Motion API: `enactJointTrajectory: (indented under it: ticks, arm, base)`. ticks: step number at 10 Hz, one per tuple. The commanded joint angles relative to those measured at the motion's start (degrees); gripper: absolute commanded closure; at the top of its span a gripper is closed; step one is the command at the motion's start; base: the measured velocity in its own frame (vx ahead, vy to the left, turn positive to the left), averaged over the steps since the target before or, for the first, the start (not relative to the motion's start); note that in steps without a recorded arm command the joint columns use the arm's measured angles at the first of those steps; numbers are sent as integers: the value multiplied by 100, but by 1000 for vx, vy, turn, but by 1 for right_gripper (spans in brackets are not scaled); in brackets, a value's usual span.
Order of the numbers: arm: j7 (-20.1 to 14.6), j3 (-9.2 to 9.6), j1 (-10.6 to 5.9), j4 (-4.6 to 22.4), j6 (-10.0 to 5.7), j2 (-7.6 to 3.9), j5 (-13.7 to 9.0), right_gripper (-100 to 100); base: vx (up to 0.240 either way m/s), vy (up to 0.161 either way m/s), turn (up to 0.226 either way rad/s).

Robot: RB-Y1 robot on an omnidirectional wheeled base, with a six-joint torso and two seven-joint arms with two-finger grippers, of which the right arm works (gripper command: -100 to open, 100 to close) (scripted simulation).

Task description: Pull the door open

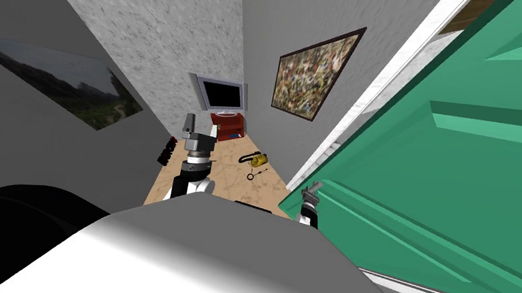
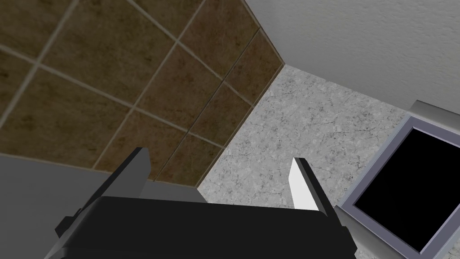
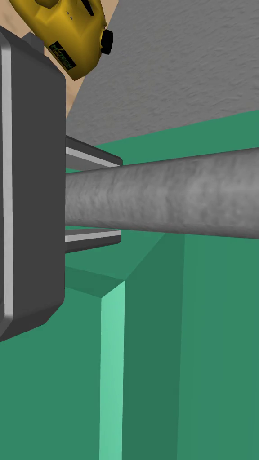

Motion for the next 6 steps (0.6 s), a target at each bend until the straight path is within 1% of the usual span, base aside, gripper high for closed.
enactJointTrajectory:
  ticks: [1, 3, 6]
  arm:
    - [-98, 105, 25, -38, -13, -55, 59, 100]
    - [-231, 247, 59, -90, -32, -129, 139, 100]
    - [-436, 467, 111, -170, -60, -243, 262, 100]
  base:
    - [-177, -19, 90]
    - [-246, -25, 92]
    - [-251, 2, 74]
